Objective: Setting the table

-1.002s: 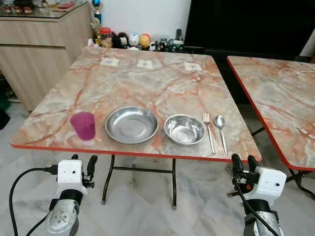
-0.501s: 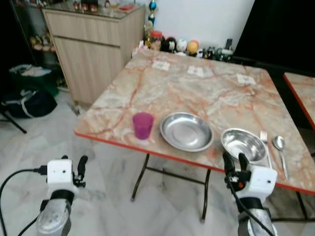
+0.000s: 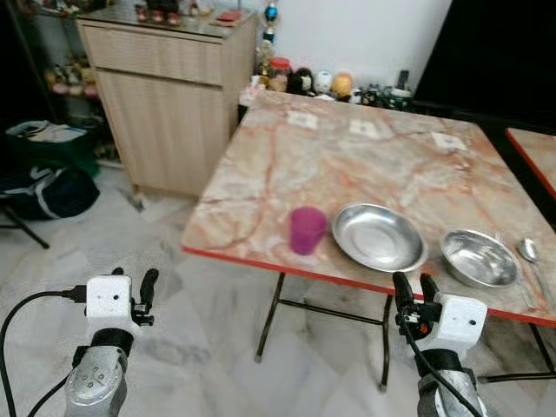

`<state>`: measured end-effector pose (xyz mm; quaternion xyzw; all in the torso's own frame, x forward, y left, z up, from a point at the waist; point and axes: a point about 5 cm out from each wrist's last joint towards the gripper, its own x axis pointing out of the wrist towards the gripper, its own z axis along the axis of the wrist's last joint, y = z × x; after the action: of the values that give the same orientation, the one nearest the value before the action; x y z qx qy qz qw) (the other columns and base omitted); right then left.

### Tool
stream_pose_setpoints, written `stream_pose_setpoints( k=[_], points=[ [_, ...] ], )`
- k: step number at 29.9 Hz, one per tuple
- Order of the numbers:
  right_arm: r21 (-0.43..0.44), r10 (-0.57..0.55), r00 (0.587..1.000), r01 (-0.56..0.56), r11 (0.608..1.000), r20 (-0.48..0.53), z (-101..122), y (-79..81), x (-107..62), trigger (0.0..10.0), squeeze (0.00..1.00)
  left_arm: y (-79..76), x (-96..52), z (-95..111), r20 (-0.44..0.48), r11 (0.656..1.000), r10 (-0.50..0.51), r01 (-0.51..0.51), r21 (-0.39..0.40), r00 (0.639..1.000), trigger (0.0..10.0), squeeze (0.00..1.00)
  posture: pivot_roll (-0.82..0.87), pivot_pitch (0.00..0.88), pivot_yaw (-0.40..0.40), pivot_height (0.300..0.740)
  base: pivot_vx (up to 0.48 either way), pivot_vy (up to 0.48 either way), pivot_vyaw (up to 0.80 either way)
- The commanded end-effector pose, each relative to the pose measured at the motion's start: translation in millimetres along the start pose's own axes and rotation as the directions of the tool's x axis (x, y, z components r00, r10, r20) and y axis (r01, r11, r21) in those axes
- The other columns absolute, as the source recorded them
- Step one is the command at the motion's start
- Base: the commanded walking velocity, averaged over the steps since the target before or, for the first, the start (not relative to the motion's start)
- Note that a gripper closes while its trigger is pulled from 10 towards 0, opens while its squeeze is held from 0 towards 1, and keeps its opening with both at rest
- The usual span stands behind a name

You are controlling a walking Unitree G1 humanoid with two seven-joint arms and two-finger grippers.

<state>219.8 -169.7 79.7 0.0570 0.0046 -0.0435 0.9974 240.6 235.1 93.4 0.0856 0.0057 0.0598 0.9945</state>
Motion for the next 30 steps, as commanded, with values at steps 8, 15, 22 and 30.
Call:
stream_pose_setpoints(
  k=[8, 15, 22, 30],
  points=[
    [0.063, -0.131, 0.991, 0.132, 0.989, -0.023, -7, -18.9, -3.0, 10.0, 0.00, -7.7, 1.4, 6, 0.020, 0.999, -0.045, 0.044, 0.010, 0.999, 10.0, 0.00, 0.13, 0.000, -0.052, 0.740, 0.000, 0.000, 0.00],
    [0.169, -0.187, 0.982, 0.190, 0.967, -0.036, -10, -28.1, 0.2, 10.0, 0.99, -9.2, 1.6, 5, 0.017, 0.998, -0.055, 0.055, 0.008, 0.998, 10.0, 0.00, 0.13, 0.000, -0.050, 0.740, 0.000, 0.000, 0.00],
    [0.180, -0.165, 0.986, 0.167, 0.969, -0.024, -8, -26.3, 2.7, 10.0, 1.00, -11.4, 1.4, 5, 0.018, 0.998, -0.068, 0.068, 0.017, 0.998, 10.0, 0.00, 0.13, 0.000, -0.054, 0.740, 0.000, 0.000, 0.00],
    [0.163, -0.140, 0.990, 0.143, 0.976, -0.032, -10, -23.1, 4.6, 10.0, 0.00, -14.0, 0.3, 4, 0.016, 0.998, -0.070, 0.070, 0.008, 0.997, 10.0, 0.00, 0.13, 0.000, -0.060, 0.740, 0.000, 0.000, 0.00]
  ],
)
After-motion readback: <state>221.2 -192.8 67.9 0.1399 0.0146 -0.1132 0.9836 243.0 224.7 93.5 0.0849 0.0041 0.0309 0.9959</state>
